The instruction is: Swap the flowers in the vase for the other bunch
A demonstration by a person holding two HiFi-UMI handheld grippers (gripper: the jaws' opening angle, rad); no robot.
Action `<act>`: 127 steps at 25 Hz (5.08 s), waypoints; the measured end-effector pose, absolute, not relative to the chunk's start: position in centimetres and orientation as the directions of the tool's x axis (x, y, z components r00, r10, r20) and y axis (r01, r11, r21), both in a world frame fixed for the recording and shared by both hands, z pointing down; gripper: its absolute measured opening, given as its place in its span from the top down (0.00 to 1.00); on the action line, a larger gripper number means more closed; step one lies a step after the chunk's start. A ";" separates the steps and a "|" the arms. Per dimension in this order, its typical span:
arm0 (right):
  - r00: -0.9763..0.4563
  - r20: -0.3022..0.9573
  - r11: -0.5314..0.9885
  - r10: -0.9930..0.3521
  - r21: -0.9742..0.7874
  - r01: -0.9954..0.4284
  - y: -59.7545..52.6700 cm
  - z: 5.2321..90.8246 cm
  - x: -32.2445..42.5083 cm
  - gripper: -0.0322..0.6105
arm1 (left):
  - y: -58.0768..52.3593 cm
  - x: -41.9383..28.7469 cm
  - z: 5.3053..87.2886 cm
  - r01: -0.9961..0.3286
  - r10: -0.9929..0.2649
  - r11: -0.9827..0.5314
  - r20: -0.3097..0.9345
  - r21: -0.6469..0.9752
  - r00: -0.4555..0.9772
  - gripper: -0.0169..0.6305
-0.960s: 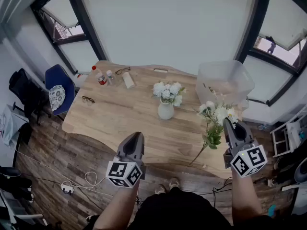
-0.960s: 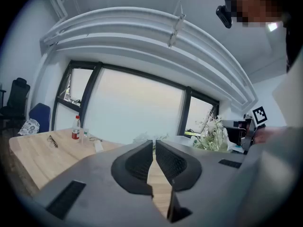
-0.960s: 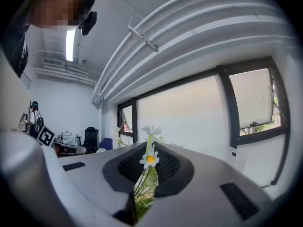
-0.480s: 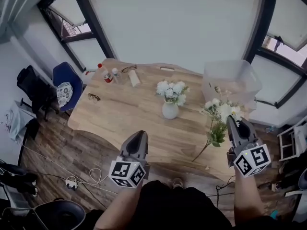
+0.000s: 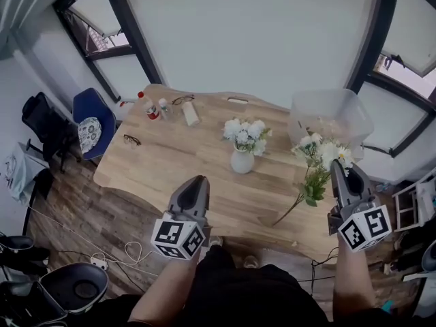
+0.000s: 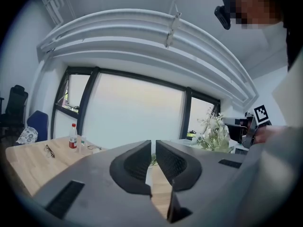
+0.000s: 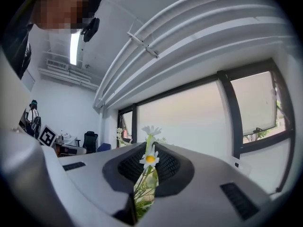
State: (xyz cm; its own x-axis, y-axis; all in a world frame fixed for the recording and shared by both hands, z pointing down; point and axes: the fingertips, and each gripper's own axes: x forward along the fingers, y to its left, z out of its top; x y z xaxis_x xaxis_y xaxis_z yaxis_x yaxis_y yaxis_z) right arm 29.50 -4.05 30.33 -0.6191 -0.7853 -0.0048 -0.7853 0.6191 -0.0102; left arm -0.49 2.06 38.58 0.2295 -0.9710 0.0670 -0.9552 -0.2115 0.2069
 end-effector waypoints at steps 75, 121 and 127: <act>-0.298 0.011 0.298 -0.955 0.037 -0.954 -12.2 29.7 27.1 0.87 | -17.3 2.7 35.4 -0.616 -0.688 -0.687 -0.071 0.386 0.722 0.92; -0.518 -0.026 0.510 -0.855 0.136 -0.849 -25.9 28.4 15.3 0.87 | -13.4 -20.1 31.8 -0.882 -0.959 -0.280 -0.064 0.380 0.278 0.92; -0.524 -0.013 0.513 -0.852 0.178 -0.840 -27.4 29.5 14.1 0.87 | -13.4 -20.9 32.9 -0.902 -0.967 -0.247 -0.024 0.354 0.255 0.92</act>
State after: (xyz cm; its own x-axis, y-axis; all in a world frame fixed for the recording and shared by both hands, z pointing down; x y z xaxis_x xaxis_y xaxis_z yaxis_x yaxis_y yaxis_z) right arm 14.11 -27.43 29.47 -0.5236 -0.8519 -0.0130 -0.8396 0.5134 0.1775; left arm -20.93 -13.37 32.90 0.2552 -0.9666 -0.0243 -0.9021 -0.2471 0.3538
